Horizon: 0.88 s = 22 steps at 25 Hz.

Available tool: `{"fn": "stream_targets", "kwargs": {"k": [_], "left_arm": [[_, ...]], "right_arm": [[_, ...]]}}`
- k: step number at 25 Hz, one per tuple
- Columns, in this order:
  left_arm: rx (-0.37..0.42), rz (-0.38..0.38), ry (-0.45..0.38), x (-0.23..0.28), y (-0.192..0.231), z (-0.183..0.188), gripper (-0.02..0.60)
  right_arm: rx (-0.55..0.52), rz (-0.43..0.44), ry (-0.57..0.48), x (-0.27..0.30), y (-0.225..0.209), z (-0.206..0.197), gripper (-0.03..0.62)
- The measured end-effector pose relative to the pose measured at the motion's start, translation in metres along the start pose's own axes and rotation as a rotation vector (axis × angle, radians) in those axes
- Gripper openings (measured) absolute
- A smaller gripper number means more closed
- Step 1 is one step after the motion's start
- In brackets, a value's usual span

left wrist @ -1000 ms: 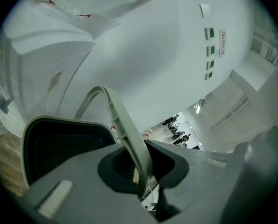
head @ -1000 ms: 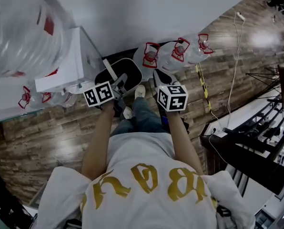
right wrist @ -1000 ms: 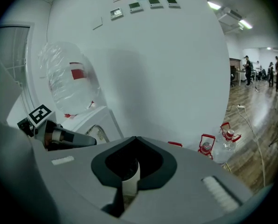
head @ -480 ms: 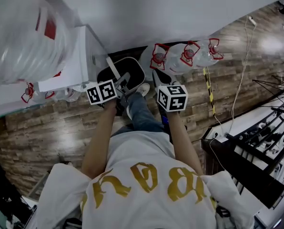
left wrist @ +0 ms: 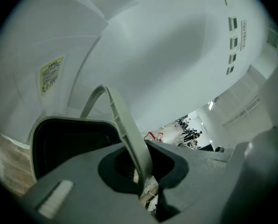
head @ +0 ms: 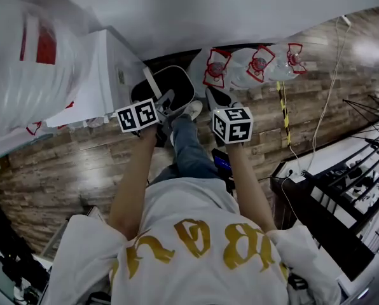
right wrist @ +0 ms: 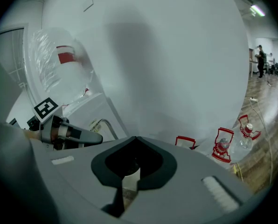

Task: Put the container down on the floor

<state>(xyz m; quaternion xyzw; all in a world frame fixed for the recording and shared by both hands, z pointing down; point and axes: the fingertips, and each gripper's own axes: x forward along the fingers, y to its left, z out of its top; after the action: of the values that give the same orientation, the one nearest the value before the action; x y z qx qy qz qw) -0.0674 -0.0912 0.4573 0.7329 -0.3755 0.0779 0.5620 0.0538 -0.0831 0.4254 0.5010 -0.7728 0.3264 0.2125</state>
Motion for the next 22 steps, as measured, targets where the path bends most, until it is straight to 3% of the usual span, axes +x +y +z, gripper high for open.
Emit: {"fn": "stream_targets", "kwargs": {"k": [6,13,22], "left_arm": [[-0.006,0.055,0.034,0.026,0.031,-0.002,0.037],[0.019,0.17,0.08,0.061,0.086,-0.015,0.032],[-0.014,0.204,0.111,0.108,0.154,-0.036,0.032]], "right_arm": [[-0.042,0.029,0.076,0.032,-0.014,-0.014,0.028],[-0.078,0.094,0.169,0.08,-0.023,-0.042,0.028],[-0.103,0.185,0.27,0.144,-0.03,-0.087,0.028]]}}
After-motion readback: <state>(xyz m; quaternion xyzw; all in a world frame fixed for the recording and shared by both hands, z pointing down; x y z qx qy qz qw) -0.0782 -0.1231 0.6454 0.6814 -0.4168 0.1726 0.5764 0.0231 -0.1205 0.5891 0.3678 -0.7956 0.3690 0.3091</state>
